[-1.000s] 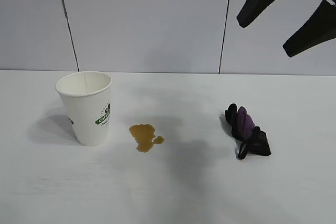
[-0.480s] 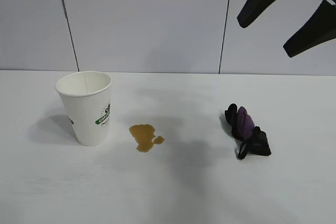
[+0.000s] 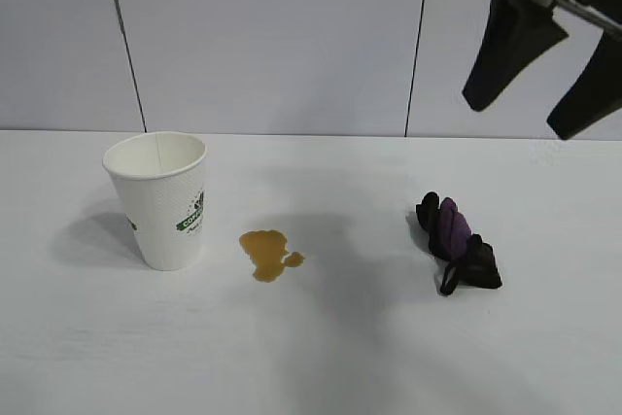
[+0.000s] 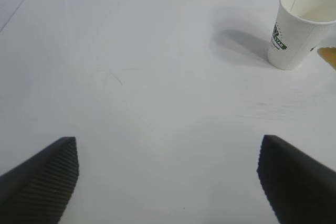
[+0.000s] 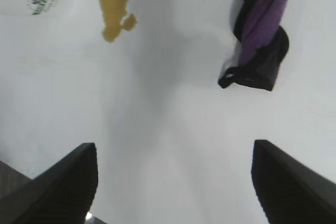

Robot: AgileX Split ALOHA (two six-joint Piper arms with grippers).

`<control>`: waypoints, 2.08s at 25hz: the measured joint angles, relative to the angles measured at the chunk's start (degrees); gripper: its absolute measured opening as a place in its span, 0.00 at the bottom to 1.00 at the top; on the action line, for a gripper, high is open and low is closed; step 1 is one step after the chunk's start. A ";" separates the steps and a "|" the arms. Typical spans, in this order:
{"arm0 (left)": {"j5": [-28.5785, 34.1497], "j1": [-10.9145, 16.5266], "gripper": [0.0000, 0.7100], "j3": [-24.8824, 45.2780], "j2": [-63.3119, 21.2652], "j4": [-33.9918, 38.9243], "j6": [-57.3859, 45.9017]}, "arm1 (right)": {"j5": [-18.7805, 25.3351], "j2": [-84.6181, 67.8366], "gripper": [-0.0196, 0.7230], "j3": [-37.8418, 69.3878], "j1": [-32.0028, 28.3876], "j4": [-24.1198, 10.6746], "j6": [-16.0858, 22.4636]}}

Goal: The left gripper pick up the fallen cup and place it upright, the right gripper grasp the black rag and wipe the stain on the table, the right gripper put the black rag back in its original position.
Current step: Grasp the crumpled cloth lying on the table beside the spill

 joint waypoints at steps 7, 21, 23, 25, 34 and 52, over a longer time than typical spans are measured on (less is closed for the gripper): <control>-0.04 0.00 0.93 0.00 0.00 0.00 0.00 | -7.53 10.62 0.78 0.00 0.00 -2.82 1.35; -0.04 0.00 0.93 0.00 0.00 0.01 0.00 | -17.26 16.49 0.74 0.00 0.00 -4.72 2.57; -0.04 0.00 0.93 0.00 0.00 0.01 0.00 | -17.60 17.59 0.73 0.00 0.00 -4.72 2.57; -0.04 0.00 0.93 0.00 0.00 0.01 0.00 | -18.08 18.42 0.73 0.00 0.00 -4.72 2.57; -0.04 0.00 0.93 0.00 0.00 0.01 0.00 | -19.49 21.36 0.73 -2.31 0.00 -4.67 3.55; -0.04 0.00 0.93 0.00 0.00 0.01 0.00 | -13.84 29.00 0.67 -11.39 5.81 -12.18 10.46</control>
